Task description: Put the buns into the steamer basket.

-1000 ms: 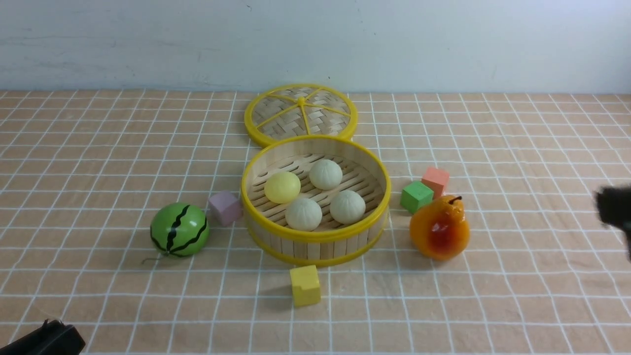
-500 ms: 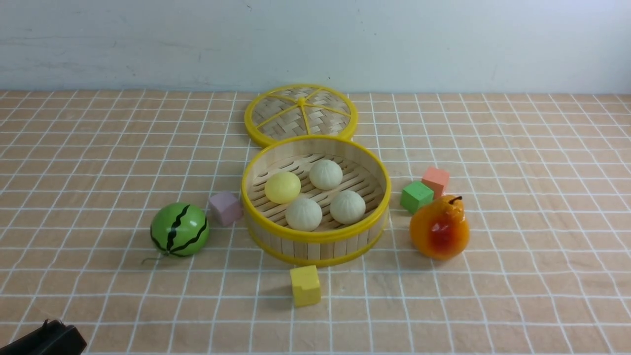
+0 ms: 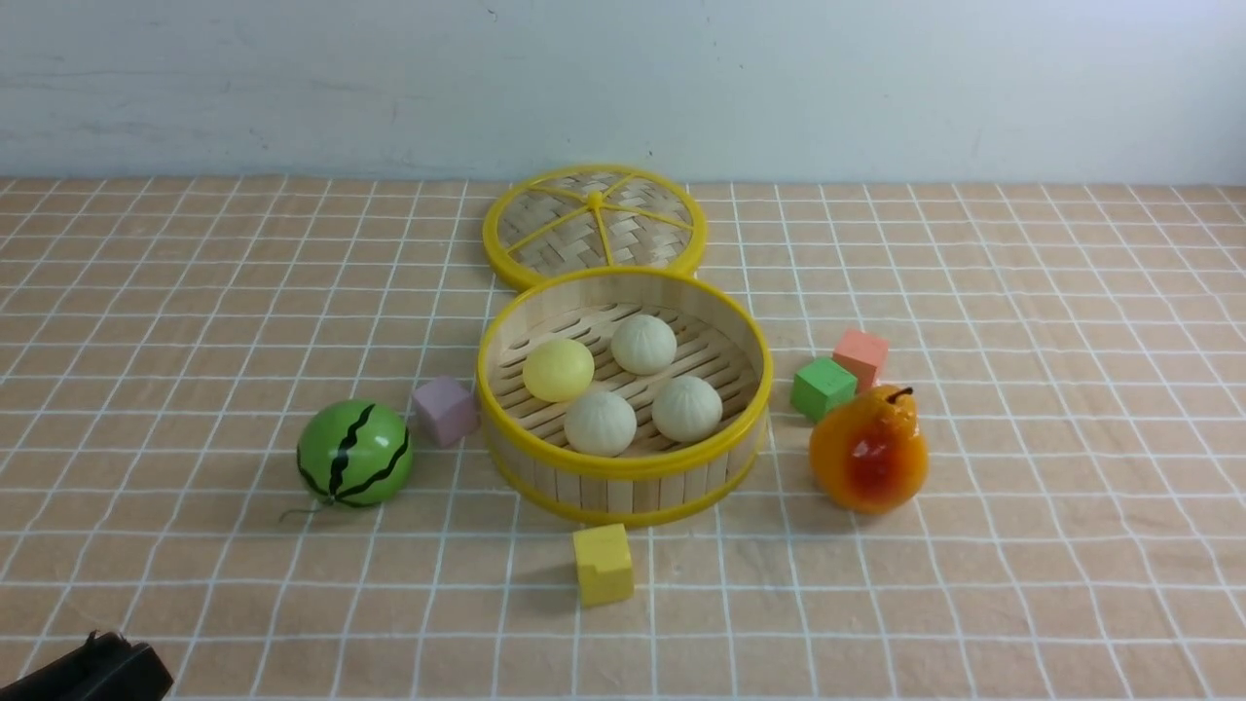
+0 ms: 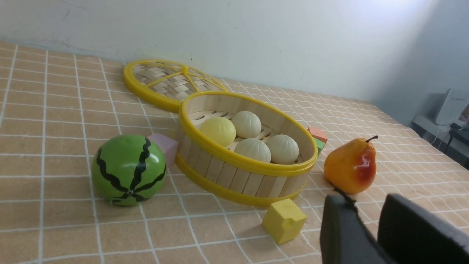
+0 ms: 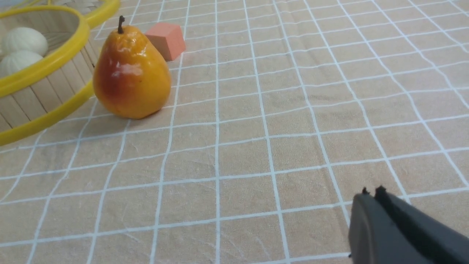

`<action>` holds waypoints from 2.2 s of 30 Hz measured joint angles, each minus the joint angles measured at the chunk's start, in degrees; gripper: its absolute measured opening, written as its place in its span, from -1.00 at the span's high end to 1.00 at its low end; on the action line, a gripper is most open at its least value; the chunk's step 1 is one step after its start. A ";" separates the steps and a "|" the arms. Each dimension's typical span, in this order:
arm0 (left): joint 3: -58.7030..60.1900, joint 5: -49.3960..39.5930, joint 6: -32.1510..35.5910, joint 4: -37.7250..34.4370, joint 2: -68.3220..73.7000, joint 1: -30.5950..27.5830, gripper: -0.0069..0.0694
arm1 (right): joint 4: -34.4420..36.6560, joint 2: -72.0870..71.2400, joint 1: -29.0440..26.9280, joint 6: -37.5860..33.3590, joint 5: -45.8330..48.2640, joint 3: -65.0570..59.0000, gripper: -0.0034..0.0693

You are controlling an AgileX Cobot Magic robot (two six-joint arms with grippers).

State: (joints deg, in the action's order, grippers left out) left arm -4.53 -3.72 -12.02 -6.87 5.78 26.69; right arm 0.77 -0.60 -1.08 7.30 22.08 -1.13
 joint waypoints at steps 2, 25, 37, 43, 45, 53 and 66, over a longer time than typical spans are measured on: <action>0.00 0.00 0.00 0.00 0.00 0.00 0.41 | 0.00 0.00 0.00 0.00 0.05 0.00 0.90; 0.08 -2.14 -1.37 1.27 -1.71 -10.16 0.70 | -0.06 0.00 0.00 0.00 0.05 0.00 0.87; 6.31 -18.09 -4.47 1.46 -6.37 -23.01 0.85 | -0.06 -0.01 0.00 0.00 0.05 0.00 0.84; 6.31 -18.40 -4.61 0.71 -6.37 -23.01 0.85 | -0.06 -0.01 0.00 0.00 0.05 0.00 0.82; 6.31 -18.40 -4.61 0.65 -6.37 -23.01 0.85 | -0.06 -0.01 0.00 0.00 0.05 0.00 0.82; 6.31 -18.34 -4.61 0.65 -6.37 -23.01 0.85 | -0.06 -0.01 0.00 0.00 0.05 0.00 0.82; 6.31 -18.29 -4.61 0.60 -6.37 -23.01 0.85 | -0.06 -0.01 0.00 0.00 0.05 0.00 0.78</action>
State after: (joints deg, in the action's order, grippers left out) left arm 1.78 -22.01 -16.64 -6.26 -0.59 3.67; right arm 0.71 -0.61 -1.08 7.30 22.13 -1.13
